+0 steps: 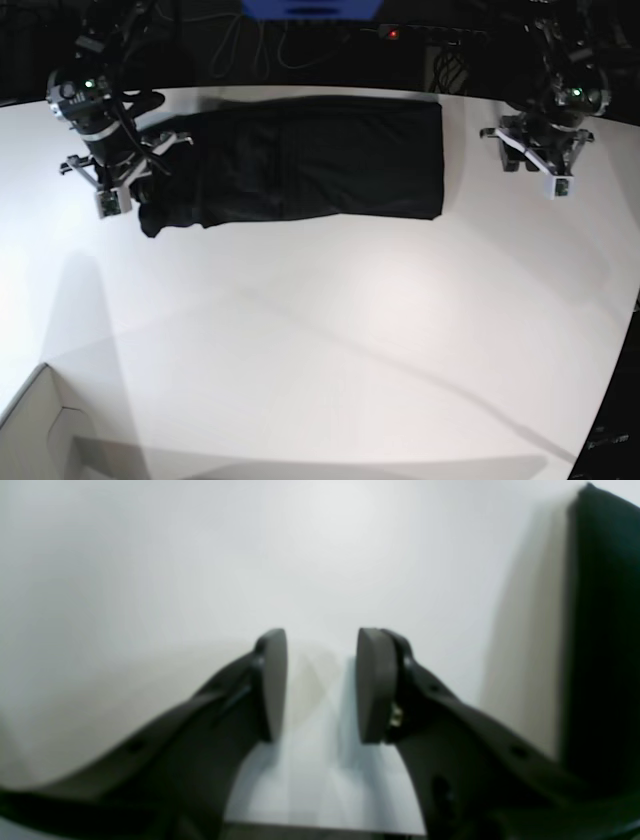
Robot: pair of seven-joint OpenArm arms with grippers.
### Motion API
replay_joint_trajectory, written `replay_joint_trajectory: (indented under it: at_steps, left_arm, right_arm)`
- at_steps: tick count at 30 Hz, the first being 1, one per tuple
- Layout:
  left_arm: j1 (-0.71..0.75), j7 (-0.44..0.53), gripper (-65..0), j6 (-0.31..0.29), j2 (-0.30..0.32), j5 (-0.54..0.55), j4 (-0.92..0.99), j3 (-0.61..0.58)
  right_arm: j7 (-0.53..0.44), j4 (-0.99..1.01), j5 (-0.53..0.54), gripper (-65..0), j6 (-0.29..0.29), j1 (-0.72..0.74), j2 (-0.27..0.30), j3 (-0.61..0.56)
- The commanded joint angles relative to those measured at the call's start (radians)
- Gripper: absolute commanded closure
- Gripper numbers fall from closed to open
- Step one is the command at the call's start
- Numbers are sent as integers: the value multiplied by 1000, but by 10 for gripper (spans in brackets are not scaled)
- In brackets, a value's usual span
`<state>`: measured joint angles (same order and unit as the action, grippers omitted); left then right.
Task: Layout the t-shirt on the table in an organized manner, then fold the t-shirt properly
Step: 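Open the left gripper and raise it off the folded shirt, then grasp the strip end with the right gripper and lift it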
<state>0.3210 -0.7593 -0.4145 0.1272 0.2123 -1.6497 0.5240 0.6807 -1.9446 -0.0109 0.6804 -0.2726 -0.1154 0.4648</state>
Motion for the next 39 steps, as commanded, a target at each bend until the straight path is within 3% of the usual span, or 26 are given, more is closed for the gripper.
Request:
replay_joint_trajectory:
  at_steps: [1, 6, 12, 25, 33, 39]
  left_arm:
    - [-4, 17, -227, 2, 9, 9, -4, -11]
    - [-35, 17, -226, 2, 9, 9, 67, -63]
    - [-79, 17, -226, 2, -11, 9, 156, -89]
    - [-78, 7, -226, 2, -88, 9, 150, -92]
    - [-41, 5, -226, 2, -122, 3, 30, -92]
    - [-55, 7, -226, 9, -120, 0, 96, -178]
  right_arm:
    - [-26, -32, 18, 0, 18, 2, -20, -1]
    - [-26, -57, 18, 0, 18, -1, -42, -8]
    - [-28, -77, 18, 0, 18, -30, -42, -100]
    - [-37, -94, 18, 0, 18, -61, -42, -436]
    - [-28, -86, 18, 0, 18, -7, -42, -610]
    - [-28, -82, 18, 0, 18, 20, -42, -734]
